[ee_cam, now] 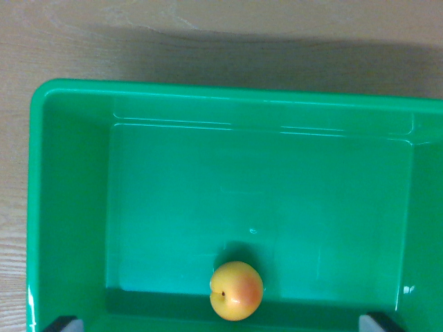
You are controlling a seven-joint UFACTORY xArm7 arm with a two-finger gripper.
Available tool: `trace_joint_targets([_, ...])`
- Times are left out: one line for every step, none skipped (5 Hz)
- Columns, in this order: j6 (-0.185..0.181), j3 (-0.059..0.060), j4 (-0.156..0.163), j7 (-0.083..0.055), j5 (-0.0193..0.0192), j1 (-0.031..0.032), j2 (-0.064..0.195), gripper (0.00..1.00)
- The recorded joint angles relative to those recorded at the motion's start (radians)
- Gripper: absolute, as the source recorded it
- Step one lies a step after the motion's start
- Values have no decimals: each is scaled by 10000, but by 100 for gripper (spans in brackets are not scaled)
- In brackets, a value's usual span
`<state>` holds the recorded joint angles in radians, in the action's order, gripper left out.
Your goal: Pick fruit
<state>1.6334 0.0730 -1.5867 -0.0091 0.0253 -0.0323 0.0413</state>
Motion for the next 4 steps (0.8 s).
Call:
trace_joint_targets([-203,-4,214,-36,-5,4,6,0])
trace_joint_targets([-203,-4,214,-36,-5,4,6,0])
trace_joint_targets([-433,-8,456,-77,-10,8,13,0])
trace_joint_targets([-433,-8,456,-77,-10,8,13,0])
